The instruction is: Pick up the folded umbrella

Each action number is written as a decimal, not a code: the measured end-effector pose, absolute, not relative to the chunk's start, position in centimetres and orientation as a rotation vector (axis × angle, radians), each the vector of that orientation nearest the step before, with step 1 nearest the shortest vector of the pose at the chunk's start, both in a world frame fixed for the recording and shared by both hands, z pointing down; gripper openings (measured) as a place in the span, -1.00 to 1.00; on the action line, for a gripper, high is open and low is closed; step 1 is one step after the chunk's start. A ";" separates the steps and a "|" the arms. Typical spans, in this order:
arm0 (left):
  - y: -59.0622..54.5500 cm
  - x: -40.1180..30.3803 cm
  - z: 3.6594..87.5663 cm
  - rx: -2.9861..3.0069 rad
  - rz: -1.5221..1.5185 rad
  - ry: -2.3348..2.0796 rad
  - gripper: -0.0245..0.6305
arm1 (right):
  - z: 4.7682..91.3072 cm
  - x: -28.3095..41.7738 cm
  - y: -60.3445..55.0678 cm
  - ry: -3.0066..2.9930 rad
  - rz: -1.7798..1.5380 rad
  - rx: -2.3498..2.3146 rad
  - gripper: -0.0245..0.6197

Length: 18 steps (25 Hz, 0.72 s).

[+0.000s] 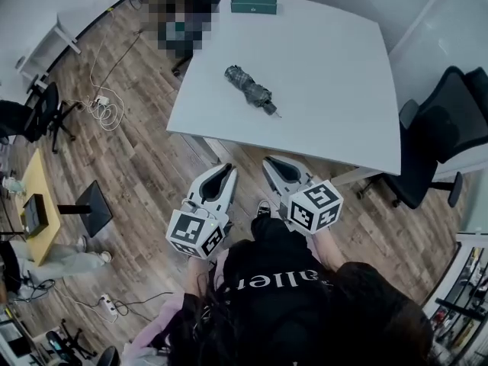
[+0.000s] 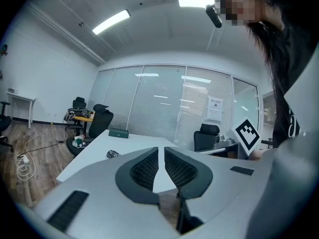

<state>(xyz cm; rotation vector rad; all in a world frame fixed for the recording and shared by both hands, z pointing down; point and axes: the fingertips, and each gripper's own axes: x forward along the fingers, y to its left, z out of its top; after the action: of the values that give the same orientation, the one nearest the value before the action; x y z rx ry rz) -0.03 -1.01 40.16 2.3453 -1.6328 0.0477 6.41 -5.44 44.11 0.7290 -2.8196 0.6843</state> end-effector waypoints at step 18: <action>-10.9 -0.6 40.5 2.358 0.141 -1.607 -0.76 | 45.4 4.9 -14.7 -2.821 0.748 0.714 -0.82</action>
<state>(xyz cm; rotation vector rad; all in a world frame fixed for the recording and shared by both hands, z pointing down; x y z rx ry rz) -0.61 -10.92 40.53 2.3581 -1.6071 0.1412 4.93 -14.68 45.42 0.7138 -2.8212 0.7478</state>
